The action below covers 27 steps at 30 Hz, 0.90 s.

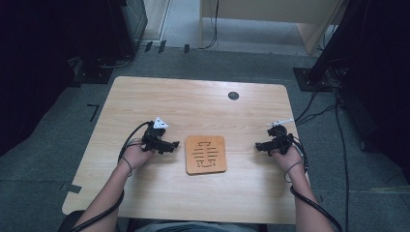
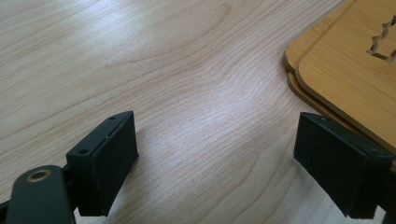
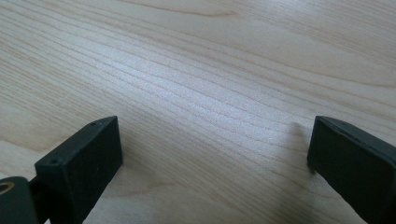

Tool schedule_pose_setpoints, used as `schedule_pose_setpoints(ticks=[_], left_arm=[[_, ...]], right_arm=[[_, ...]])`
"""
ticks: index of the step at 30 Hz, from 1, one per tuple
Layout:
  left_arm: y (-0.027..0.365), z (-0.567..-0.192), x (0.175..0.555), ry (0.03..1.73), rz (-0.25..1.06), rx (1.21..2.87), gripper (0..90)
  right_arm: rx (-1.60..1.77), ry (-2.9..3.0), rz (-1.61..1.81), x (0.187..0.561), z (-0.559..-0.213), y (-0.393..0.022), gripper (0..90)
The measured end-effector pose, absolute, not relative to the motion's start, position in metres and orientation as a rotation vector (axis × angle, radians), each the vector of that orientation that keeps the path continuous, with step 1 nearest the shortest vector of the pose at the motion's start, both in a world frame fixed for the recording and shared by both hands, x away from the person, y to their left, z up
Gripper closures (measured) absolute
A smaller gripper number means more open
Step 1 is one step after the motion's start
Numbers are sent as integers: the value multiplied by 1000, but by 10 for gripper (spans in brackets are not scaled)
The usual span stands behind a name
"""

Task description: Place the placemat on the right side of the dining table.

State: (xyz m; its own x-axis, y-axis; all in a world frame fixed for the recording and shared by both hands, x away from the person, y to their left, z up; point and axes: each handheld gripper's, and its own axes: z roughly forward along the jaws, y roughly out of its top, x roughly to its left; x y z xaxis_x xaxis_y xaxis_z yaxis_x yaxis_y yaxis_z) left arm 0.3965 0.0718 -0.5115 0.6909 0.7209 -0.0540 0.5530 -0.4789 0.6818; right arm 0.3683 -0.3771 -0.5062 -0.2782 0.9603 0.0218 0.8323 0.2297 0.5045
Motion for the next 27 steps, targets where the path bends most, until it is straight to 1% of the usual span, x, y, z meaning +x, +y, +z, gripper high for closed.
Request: schedule_pose_setpoints(ticks=[5,9,27], left_arm=[[72,-512,396,962,319,2201,126],[73,-513,395,966,320,2191,121],[73,-516,393,925,348,2199,108]], right_arm=[[1674,2216,615,369,-506,-377,22],[1678,2223,606,370,-507,-375,0],[1684,2204,618,368,-508,-375,0]])
